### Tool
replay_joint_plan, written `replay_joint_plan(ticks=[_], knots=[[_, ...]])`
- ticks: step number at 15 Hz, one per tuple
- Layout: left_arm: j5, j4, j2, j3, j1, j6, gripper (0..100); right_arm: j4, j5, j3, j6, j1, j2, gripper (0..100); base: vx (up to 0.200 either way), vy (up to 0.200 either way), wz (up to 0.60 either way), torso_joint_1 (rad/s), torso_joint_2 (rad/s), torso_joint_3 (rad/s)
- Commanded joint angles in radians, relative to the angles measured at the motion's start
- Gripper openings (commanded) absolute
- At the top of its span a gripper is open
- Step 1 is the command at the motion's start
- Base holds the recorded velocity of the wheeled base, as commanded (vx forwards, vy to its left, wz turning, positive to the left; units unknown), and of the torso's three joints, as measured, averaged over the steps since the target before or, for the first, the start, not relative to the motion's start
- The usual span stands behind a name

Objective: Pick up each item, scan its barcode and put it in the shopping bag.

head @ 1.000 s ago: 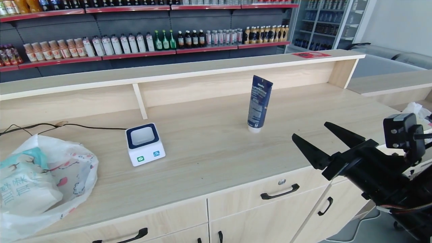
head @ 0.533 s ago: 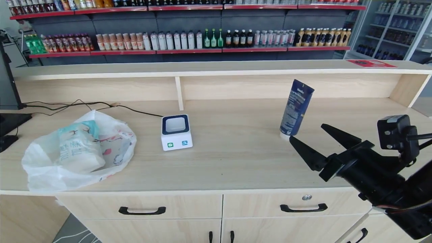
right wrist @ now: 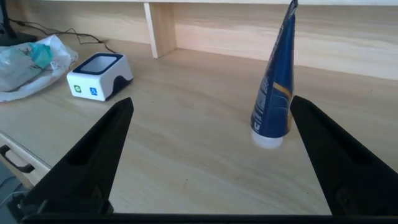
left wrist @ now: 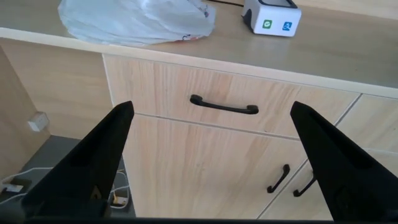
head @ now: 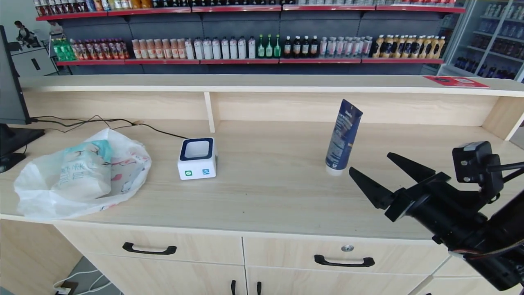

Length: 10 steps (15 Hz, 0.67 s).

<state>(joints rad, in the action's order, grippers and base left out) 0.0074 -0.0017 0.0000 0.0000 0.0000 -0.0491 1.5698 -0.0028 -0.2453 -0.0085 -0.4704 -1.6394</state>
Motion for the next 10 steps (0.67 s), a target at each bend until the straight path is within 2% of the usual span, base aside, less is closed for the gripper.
replay_joint_plan(ticks=[1,10], knots=[[0.0,-0.001,0.002,0.0,0.0,0.0,100,0.001,0.001,0.001,0.001,-0.001,-0.005,100,0.0,-0.2,0.0,0.002,0.0,0.002],[0.0,-0.001,0.0,0.0,-0.002,0.006,100,0.001,0.0,-0.002,0.001,-0.013,-0.039,100,0.0,0.0,0.0,0.0,0.0,0.0]])
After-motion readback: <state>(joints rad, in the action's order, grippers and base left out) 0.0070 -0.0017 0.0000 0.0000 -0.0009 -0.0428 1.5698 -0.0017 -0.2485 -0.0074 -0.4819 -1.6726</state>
